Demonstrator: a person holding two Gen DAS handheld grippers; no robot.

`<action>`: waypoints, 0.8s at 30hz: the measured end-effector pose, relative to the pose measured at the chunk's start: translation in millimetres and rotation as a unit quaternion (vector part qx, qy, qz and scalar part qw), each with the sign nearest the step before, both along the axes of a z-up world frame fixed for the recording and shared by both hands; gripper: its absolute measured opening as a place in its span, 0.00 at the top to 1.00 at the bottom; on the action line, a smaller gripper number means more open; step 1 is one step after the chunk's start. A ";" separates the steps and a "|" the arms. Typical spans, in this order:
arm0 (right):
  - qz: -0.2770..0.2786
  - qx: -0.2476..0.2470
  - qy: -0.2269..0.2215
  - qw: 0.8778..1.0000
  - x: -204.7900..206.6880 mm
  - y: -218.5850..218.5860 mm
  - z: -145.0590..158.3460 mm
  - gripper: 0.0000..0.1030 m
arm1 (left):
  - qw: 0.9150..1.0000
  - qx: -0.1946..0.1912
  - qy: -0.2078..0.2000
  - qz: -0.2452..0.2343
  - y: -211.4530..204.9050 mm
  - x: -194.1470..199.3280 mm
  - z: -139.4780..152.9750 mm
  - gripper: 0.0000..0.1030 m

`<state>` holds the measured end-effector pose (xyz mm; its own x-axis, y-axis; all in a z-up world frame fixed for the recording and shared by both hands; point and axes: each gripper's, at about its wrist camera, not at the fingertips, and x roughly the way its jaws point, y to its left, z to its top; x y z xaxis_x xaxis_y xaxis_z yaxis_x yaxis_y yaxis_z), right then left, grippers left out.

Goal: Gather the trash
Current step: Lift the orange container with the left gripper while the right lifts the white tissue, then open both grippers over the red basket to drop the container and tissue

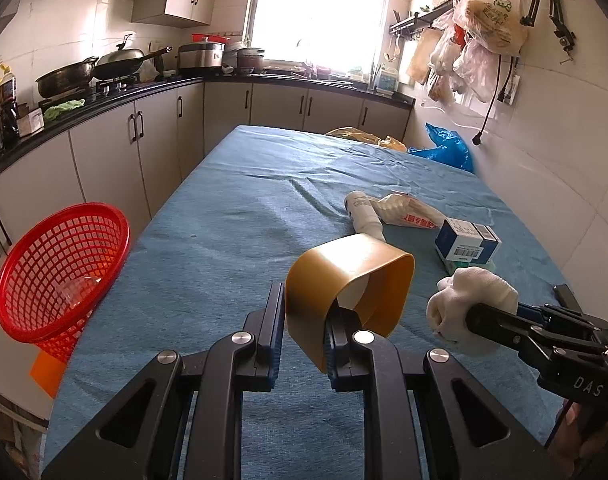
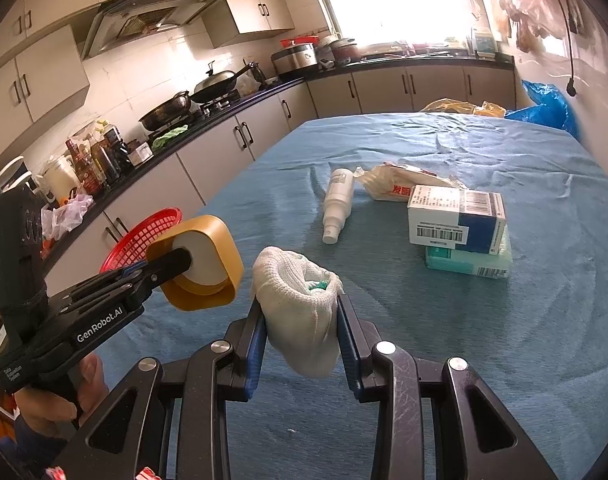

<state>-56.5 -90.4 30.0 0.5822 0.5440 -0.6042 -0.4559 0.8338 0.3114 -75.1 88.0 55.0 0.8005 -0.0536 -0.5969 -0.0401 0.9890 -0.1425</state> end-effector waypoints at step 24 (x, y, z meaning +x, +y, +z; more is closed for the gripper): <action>0.046 -0.025 -0.011 0.999 6.1 47.3 11.1 0.65 | 0.999 -0.021 -0.015 0.046 47.7 -11.9 3.7 0.84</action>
